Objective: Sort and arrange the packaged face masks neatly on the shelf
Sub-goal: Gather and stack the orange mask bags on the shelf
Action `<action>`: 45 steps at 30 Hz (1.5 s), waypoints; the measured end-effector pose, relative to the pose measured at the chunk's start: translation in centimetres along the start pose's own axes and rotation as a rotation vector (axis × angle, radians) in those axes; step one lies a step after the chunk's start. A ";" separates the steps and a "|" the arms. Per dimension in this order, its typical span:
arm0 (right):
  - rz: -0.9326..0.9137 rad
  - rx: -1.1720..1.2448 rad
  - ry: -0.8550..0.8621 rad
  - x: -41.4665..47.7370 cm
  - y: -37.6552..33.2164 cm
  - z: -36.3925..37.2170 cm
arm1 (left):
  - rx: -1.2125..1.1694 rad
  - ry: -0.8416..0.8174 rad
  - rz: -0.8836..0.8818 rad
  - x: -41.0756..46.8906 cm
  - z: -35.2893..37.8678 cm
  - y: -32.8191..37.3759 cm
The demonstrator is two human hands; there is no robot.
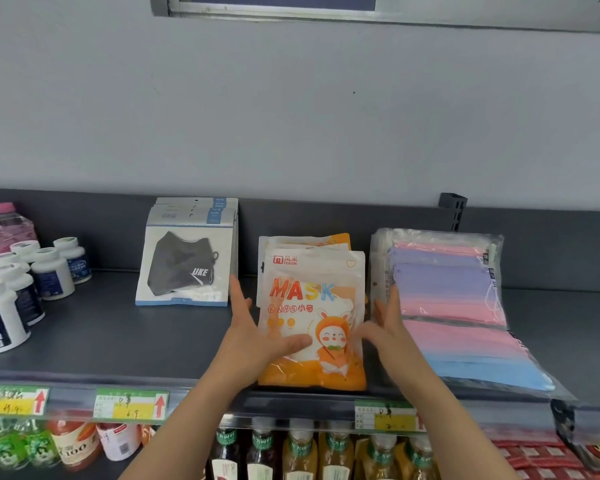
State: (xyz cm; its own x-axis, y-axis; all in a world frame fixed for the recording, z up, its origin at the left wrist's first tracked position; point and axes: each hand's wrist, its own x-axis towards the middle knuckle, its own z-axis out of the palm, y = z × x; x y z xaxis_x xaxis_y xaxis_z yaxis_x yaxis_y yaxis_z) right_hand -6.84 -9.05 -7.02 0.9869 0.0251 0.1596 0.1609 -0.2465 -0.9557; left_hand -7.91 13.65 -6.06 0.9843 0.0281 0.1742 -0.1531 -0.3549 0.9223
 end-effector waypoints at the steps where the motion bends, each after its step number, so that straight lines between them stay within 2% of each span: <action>1: 0.012 0.057 0.034 0.3 -0.4 -0.3 | -0.025 0.012 -0.016 0.3 -0.2 0.2; 5: 0.050 0.154 0.148 2.6 -2.3 -1.0 | -0.248 0.078 -0.047 2.3 -0.7 0.8; 12: 0.134 0.259 0.244 7.8 -1.8 -0.6 | -0.388 0.157 -0.110 7.2 0.1 1.0; 16: 0.214 0.304 0.169 8.6 -0.7 -0.4 | -0.437 0.061 -0.212 8.2 0.1 0.5; 20: 0.282 0.328 0.081 8.2 -0.2 -0.4 | -0.486 -0.021 -0.212 8.3 0.6 0.2; 29: 0.292 0.357 0.217 9.0 -0.4 -0.5 | -0.534 -0.046 -0.295 9.0 0.6 -0.1; 34: 0.303 0.396 0.087 8.7 -0.6 -0.7 | -0.526 -0.076 -0.275 9.2 0.6 -0.6; 38: 0.267 0.501 0.130 9.7 -1.1 -1.0 | -0.554 -0.066 -0.291 9.4 0.6 -0.6; 45: 0.267 0.393 0.079 10.1 -1.2 -0.5 | -0.555 -0.077 -0.287 10.3 1.1 -1.2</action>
State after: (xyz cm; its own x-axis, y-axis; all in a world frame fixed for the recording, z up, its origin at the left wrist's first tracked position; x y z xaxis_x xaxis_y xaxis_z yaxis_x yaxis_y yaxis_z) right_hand 2.92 -8.95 -4.10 0.9927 -0.0671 -0.1002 -0.0892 0.1508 -0.9845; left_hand 2.51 13.38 -5.76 0.9933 -0.0242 -0.1128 0.1153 0.1950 0.9740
